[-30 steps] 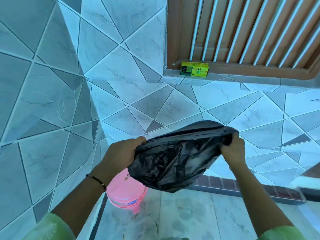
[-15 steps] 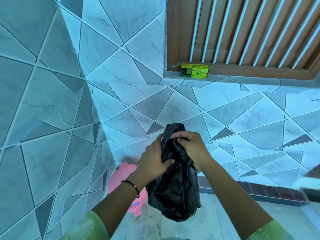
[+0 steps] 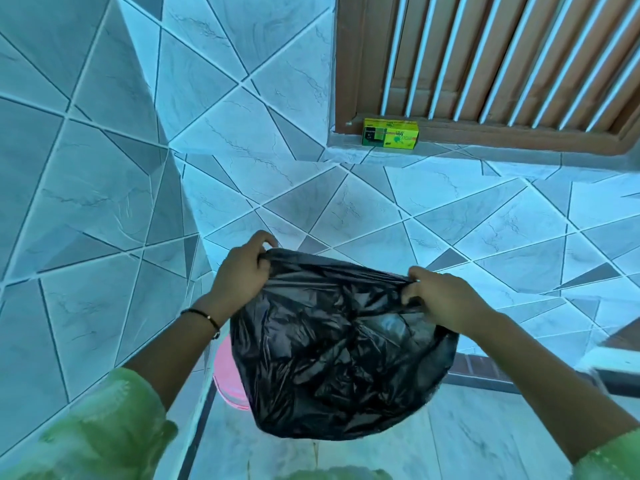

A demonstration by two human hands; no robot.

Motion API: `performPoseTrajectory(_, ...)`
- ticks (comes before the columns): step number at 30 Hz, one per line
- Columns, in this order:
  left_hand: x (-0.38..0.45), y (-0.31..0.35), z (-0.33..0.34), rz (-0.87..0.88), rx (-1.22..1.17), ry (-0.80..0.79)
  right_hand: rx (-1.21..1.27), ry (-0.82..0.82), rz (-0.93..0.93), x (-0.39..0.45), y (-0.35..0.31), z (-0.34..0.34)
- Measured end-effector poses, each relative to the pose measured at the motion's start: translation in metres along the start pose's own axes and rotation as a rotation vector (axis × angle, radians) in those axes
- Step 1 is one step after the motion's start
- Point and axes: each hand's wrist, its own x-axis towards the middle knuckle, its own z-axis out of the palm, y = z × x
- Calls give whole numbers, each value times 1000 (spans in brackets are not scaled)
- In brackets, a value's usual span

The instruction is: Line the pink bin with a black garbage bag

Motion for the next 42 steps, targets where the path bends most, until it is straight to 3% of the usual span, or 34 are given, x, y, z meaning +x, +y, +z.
performPoseTrajectory(2, -11, -1, -8, 250, 179, -55, 12, -51, 178, 4, 16, 8)
performPoseTrajectory(5, -32, -8, -9, 661, 492, -165, 130, 17, 356, 4, 40, 19)
performPoseTrajectory(7, -38, -27, -1, 803, 623, -290, 177, 72, 432, 3, 48, 21)
performPoseTrajectory(10, -39, -46, 9, 652, 587, -280, 270, 127, 456, 3, 44, 21)
performPoseTrajectory(13, -38, -43, 21, 415, 362, -155, 357, 137, 368, 7, 23, 16)
performPoseTrajectory(16, -41, -19, 43, 269, 204, -152, 431, 131, 239, 14, -8, 4)
performPoseTrajectory(21, -53, 40, 79, -100, -159, -359, 467, 91, 143, 25, -58, -19)
performPoseTrajectory(23, -59, 48, 93, -59, -165, -352, 492, 103, 161, 31, -65, -23)
performPoseTrajectory(25, -63, 47, 97, -2, -82, -223, 523, 131, 179, 35, -64, -27)
performPoseTrajectory(27, -60, 32, 91, -71, -49, -94, 521, 152, 197, 36, -55, -27)
performPoseTrajectory(31, -47, -10, 57, -235, -98, 72, 233, 124, 175, 29, -23, -22)
performPoseTrajectory(33, -44, -23, 39, -172, -144, 100, 70, -1, 173, 25, -17, -19)
performPoseTrajectory(36, -50, -28, 20, 180, -28, -58, -122, -160, 181, 25, -15, -7)
performPoseTrajectory(40, -60, -22, 16, 551, 375, -313, -142, -178, 268, 26, 3, 5)
performPoseTrajectory(42, -63, -22, 22, 547, 460, -412, -106, -181, 266, 28, 9, 10)
